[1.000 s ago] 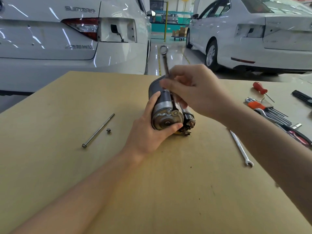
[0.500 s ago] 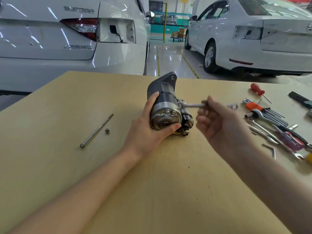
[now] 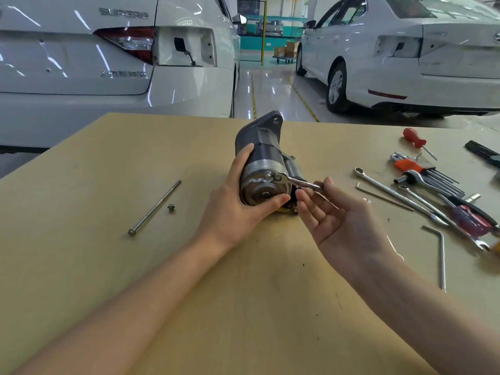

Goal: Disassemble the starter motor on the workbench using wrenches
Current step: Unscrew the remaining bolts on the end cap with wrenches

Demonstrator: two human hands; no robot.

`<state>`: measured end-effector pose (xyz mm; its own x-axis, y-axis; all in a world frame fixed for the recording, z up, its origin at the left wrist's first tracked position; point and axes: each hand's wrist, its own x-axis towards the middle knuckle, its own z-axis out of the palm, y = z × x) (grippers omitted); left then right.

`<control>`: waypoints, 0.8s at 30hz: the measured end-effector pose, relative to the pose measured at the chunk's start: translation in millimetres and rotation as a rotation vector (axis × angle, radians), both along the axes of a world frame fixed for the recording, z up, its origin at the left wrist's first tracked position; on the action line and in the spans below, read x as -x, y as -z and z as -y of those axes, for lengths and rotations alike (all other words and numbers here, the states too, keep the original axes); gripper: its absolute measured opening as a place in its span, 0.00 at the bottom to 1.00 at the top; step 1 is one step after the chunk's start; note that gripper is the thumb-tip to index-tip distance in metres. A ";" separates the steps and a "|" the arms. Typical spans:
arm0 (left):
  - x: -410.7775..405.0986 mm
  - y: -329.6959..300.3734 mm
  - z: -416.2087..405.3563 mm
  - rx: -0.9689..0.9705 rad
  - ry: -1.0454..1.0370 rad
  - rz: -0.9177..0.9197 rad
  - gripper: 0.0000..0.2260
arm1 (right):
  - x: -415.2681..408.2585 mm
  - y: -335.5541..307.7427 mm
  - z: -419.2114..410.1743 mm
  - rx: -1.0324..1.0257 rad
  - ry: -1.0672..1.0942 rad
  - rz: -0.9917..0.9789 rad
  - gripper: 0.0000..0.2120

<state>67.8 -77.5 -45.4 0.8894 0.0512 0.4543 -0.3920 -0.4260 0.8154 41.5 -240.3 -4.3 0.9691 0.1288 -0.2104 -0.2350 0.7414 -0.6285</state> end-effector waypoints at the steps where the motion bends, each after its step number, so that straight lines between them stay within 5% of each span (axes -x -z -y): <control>1: 0.4 -0.4 0.1 0.003 0.003 0.000 0.42 | 0.4 -0.3 -0.1 -0.003 0.002 -0.001 0.08; 7: 0.7 0.3 0.1 0.007 0.003 -0.007 0.41 | -1.4 -1.1 -0.3 0.040 0.013 0.083 0.08; 18: 1.2 2.4 0.2 0.031 0.005 -0.033 0.40 | -25.8 -66.0 -24.4 1.388 0.176 0.823 0.10; 21: 1.2 1.4 0.0 0.018 -0.007 -0.036 0.39 | -28.9 -67.8 -37.4 1.630 0.235 0.996 0.12; 24: 1.2 0.4 0.0 0.009 -0.004 -0.037 0.39 | -29.3 -66.6 -38.0 1.632 0.177 1.055 0.11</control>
<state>66.6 -77.6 -45.8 0.9053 0.0585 0.4207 -0.3600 -0.4200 0.8331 70.7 -202.3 62.3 0.7442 0.3456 0.5716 0.6341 -0.6346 -0.4418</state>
